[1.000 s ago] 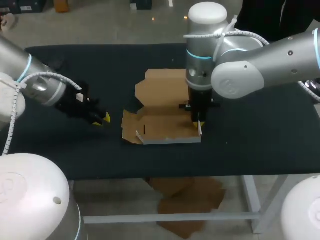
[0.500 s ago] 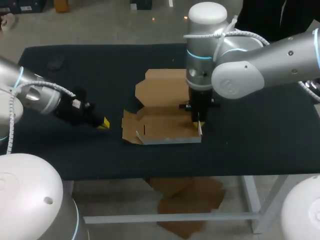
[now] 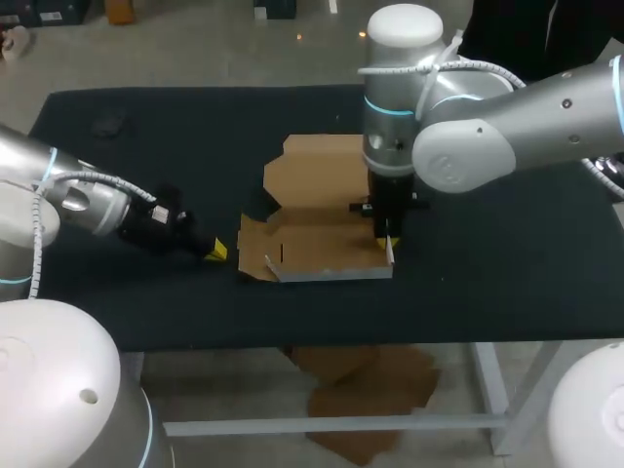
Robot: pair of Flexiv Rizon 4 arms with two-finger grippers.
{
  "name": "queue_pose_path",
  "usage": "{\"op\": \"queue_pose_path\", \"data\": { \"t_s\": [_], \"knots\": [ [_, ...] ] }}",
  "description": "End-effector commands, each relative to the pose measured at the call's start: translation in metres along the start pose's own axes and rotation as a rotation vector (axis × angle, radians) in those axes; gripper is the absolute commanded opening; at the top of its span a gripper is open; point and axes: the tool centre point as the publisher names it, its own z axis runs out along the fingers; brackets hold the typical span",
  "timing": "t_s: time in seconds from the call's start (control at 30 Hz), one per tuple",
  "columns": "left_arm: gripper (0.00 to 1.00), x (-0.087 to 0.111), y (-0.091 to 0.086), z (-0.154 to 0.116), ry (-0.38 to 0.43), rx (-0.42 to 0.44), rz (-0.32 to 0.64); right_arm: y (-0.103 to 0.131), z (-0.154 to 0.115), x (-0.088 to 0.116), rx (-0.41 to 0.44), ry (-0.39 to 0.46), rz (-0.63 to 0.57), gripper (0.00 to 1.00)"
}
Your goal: Assemble the packaging by folding the flat box into shape, placing the metal phone stand inside, and closing the box properly
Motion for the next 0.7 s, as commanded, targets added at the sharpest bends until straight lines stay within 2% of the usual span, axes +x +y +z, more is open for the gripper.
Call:
{"op": "queue_pose_path", "data": {
  "t_s": [0.03, 0.37, 0.7],
  "knots": [
    [0.00, -0.003, -0.002, 0.013, 0.020, -0.008, 0.007, 0.000, 0.000, 0.001, 0.001, -0.002, 0.001, 0.00],
    [0.00, 0.006, -0.002, 0.028, 0.083, -0.012, 0.036, 0.000, 0.000, 0.001, 0.001, -0.002, 0.001, 0.00],
    [0.00, 0.030, -0.001, 0.032, 0.134, -0.014, 0.079, 0.000, 0.000, 0.001, 0.001, -0.002, 0.001, 0.00]
  ]
}}
